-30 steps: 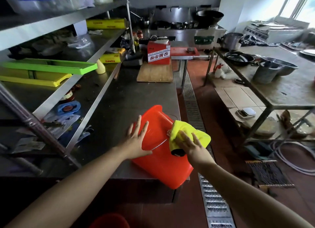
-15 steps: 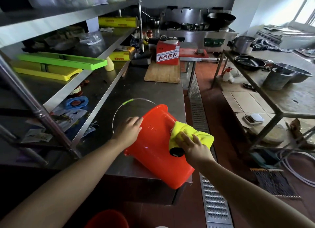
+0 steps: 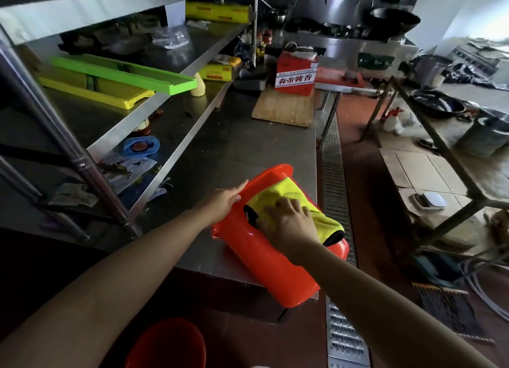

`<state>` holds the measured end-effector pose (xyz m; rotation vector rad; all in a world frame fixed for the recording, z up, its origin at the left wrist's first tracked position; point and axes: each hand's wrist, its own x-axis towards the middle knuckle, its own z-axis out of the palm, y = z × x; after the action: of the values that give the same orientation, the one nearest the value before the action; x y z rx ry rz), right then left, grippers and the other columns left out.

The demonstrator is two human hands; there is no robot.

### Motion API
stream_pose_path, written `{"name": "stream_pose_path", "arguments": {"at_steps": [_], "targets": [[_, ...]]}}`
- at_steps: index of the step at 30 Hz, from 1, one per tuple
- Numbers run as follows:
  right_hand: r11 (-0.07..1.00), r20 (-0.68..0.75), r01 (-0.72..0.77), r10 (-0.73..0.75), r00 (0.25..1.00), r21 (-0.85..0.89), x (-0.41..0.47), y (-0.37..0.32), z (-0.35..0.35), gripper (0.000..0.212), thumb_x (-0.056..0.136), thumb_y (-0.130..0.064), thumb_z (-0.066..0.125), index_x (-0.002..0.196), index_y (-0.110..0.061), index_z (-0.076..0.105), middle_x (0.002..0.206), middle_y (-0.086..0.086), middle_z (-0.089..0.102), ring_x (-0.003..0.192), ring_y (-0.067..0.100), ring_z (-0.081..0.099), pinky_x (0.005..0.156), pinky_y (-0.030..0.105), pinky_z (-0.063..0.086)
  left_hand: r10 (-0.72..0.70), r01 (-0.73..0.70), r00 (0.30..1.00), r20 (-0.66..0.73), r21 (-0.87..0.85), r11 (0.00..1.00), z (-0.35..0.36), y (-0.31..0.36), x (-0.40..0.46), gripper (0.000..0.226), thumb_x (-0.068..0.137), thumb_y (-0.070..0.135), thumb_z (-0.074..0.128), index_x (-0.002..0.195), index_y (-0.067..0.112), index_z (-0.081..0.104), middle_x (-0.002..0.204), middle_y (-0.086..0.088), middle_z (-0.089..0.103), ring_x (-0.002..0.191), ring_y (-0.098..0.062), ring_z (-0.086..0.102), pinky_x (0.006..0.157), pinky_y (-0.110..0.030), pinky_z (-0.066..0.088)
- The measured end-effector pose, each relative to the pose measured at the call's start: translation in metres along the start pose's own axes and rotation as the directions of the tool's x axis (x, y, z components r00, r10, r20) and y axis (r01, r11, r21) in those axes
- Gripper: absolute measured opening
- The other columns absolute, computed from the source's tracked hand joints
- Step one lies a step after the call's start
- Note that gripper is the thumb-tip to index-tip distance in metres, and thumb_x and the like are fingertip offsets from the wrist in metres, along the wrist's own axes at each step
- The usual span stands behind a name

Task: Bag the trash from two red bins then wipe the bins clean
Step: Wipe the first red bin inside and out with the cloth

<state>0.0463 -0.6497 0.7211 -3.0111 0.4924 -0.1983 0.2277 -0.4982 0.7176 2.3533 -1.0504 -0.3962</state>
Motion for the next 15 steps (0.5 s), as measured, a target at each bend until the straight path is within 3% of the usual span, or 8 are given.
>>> {"name": "stream_pose_path", "arguments": {"at_steps": [3,6,11,15], "targets": [[1.0,0.049,0.023,-0.022,0.999,-0.021,0.005,0.016,0.012,0.07,0.087,-0.081,0.02,0.149,-0.05,0.031,0.166,0.002,0.01,0.152,0.033,0.003,0.118,0.065,0.006,0.013,-0.012,0.999,0.033,-0.053,0.999,0.0,-0.008,-0.002,0.05,0.104,0.031,0.042,0.149,0.047,0.025,0.148,-0.008,0.046,0.133,-0.023,0.047,0.107,-0.031,0.04],[0.999,0.077,0.045,-0.044,0.996,-0.005,0.0,0.015,0.032,0.081,0.081,-0.088,0.022,0.152,-0.055,0.003,0.167,-0.006,-0.017,0.151,0.027,-0.023,0.118,0.066,0.006,0.026,-0.019,0.998,0.055,-0.121,0.992,0.001,-0.014,-0.004,0.05,0.105,0.028,0.04,0.15,0.044,0.026,0.151,-0.003,0.041,0.138,-0.017,0.039,0.106,-0.019,0.032],[0.958,-0.023,0.222,-0.23,0.973,-0.183,-0.008,-0.015,0.052,0.076,0.087,-0.078,0.037,0.154,-0.047,0.021,0.169,0.006,-0.005,0.153,0.04,-0.009,0.111,0.073,0.018,-0.017,0.047,0.991,0.133,-0.228,0.972,-0.003,-0.029,-0.008,0.047,0.105,0.032,0.039,0.147,0.05,0.026,0.152,0.007,0.038,0.136,-0.006,0.035,0.104,-0.02,0.029],[0.921,0.001,0.288,-0.298,0.955,-0.261,-0.007,-0.041,0.06,0.065,0.093,-0.069,0.039,0.152,-0.043,0.033,0.169,0.006,-0.005,0.152,0.043,-0.01,0.111,0.074,0.01,-0.014,0.057,0.987,0.159,-0.268,0.962,-0.003,-0.035,-0.012,0.048,0.106,0.03,0.037,0.147,0.051,0.026,0.154,0.007,0.035,0.136,-0.003,0.031,0.11,-0.023,0.027]]}}
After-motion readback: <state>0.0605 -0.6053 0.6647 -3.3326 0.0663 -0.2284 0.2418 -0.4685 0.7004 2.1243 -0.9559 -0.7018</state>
